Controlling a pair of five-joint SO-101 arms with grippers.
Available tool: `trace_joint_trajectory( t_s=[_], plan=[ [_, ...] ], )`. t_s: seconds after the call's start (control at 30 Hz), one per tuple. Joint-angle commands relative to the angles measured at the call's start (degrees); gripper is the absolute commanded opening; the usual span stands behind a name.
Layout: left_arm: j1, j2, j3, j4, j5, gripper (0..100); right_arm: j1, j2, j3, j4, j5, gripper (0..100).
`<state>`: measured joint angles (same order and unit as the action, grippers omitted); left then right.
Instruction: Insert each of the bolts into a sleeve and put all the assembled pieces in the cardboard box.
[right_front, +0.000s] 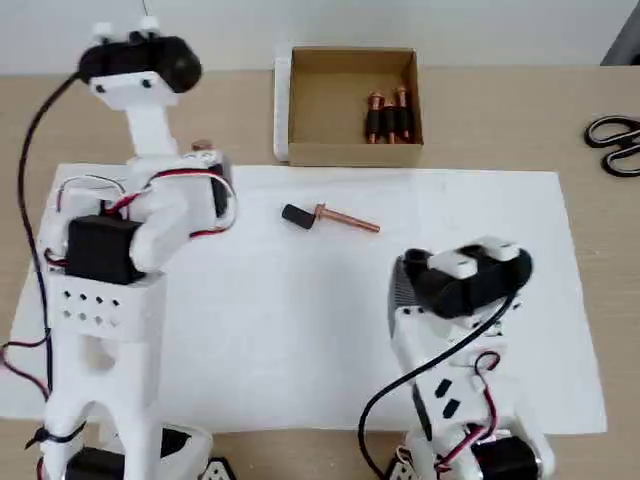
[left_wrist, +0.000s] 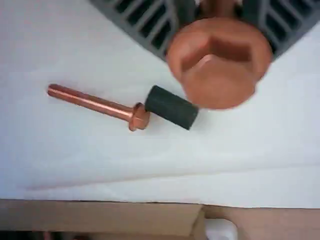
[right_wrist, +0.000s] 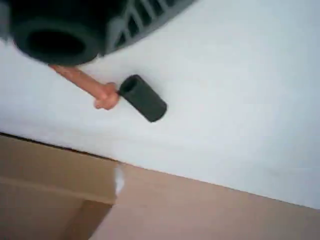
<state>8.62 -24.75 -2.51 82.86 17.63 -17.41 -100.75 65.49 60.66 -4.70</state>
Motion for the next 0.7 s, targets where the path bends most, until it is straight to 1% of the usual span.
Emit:
trace_joint_trajectory(
  t_s=[0.0,0.13,0.27,0.37,0.53,0.67],
  plan=[
    [5.7,-2.5,-2.7,-3.1,2.8,1,-3.7,-1.9,-0.2,-2.0,0.6,0.3],
    [9.8,-2.5,-2.8,-7.1,3.7,1,-5.5,-2.2,0.0,-2.0,0.6,0.3],
    [13.9,-4.4,-7.4,-11.1,3.7,1,-5.8,-2.1,0.0,-2.1,0.4,0.3],
    [16.6,-5.3,-8.0,-13.8,4.5,1,-6.0,-2.0,0.0,-2.1,0.3,0.3],
    [19.7,-5.3,-8.3,-13.7,11.3,1,-10.4,-2.1,0.0,-2.1,0.3,0.3],
    [19.9,-5.4,-8.3,-13.6,12.7,1,-11.6,-2.5,0.0,-2.2,0.2,0.3]
  ],
)
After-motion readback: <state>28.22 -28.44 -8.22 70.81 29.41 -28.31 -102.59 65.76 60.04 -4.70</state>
